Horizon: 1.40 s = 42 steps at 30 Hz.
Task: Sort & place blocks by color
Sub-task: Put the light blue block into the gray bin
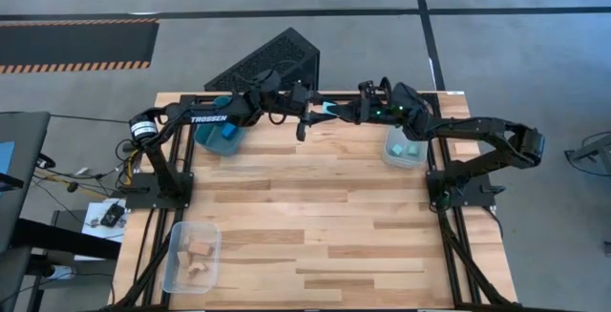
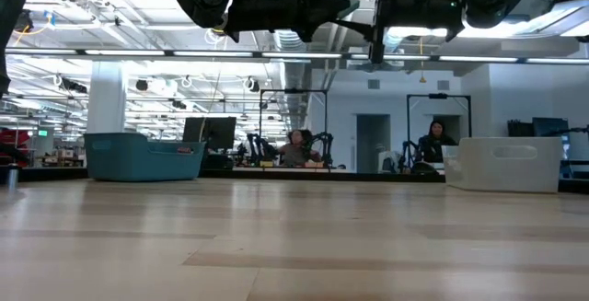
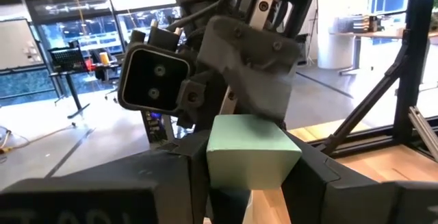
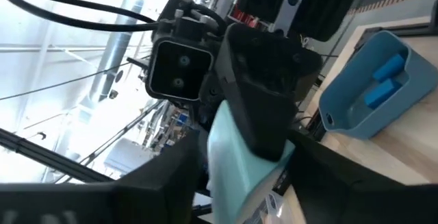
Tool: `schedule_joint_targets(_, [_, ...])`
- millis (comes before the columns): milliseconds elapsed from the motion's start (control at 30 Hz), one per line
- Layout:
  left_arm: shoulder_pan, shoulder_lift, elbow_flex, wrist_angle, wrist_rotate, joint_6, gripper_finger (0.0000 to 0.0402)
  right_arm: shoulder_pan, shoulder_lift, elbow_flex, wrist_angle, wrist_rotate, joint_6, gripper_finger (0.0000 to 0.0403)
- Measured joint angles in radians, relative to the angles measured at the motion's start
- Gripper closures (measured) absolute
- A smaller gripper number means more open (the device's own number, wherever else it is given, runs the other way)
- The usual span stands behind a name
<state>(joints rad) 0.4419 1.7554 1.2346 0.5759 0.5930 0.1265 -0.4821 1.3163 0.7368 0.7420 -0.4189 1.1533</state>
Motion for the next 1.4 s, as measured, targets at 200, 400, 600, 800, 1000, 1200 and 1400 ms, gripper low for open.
schedule_joint_targets(200, [0.000, 0.000, -0.001, -0.010, -0.008, 0.009, 0.0281, -0.007, -0.001, 0.000, -0.028, -0.009, 0.018, 0.0276])
schedule_joint_targets(400, [-0.004, 0.000, -0.001, -0.059, -0.077, -0.018, 0.0241, -0.025, -0.001, 0.000, -0.044, -0.005, -0.031, 0.0284])
schedule_joint_targets(600, [0.008, -0.008, -0.002, -0.174, -0.145, -0.108, 0.0179, -0.064, -0.048, 0.001, -0.243, 0.017, -0.160, 0.0287])
schedule_joint_targets(800, [0.044, -0.079, -0.002, -0.515, -0.194, -0.147, 0.0132, -0.095, -0.223, 0.002, -0.806, 0.220, -0.373, 0.0287])
schedule_joint_targets(1000, [0.067, -0.110, -0.003, -0.777, -0.282, -0.140, 0.0123, -0.078, -0.339, 0.000, -1.472, 0.575, -0.423, 0.0287])
schedule_joint_targets(1200, [0.045, -0.100, -0.024, -0.762, -0.347, -0.152, 0.0123, -0.065, -0.302, 0.000, -1.697, 0.709, -0.327, 0.0287])
schedule_joint_targets(1400, [0.024, -0.100, -0.031, -0.761, -0.357, -0.166, 0.0122, -0.070, -0.216, 0.000, -1.702, 0.716, -0.302, 0.0212])
